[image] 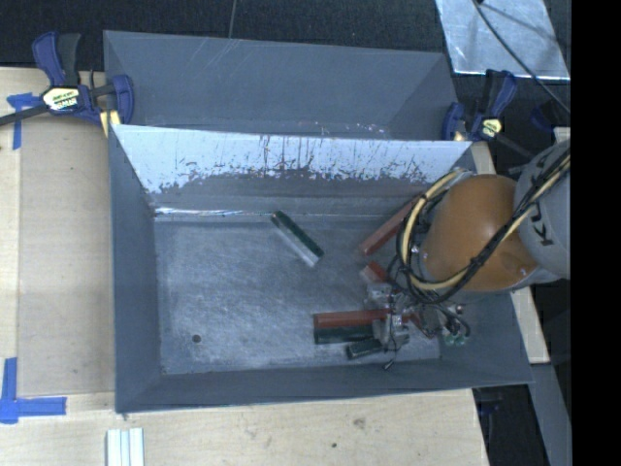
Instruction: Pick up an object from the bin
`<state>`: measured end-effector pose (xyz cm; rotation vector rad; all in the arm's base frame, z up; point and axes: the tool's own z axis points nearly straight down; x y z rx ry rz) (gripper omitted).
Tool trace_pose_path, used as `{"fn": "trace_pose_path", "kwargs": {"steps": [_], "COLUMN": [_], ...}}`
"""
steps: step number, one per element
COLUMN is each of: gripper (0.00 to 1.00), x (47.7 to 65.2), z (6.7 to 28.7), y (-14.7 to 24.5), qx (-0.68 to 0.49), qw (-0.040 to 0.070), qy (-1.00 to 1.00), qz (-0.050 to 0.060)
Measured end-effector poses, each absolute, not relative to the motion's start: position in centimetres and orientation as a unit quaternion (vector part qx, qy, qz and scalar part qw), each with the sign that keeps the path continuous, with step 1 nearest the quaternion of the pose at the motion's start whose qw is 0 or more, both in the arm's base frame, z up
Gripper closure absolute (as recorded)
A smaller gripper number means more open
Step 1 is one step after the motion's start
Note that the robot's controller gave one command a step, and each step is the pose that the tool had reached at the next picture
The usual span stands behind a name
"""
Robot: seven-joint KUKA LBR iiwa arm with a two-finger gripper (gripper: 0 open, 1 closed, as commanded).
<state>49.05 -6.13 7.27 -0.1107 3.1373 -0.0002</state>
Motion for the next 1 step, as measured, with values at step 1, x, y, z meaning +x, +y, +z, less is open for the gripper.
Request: {"fn": "trace_pose_path", "kwargs": {"steps": [1], "gripper": [1.00], "x": [49.05], "z": [7.27], "y": [-6.13], "qx": [-0.035], "qw": [0.001], "qy": [0.999], "qz": [0.000]}}
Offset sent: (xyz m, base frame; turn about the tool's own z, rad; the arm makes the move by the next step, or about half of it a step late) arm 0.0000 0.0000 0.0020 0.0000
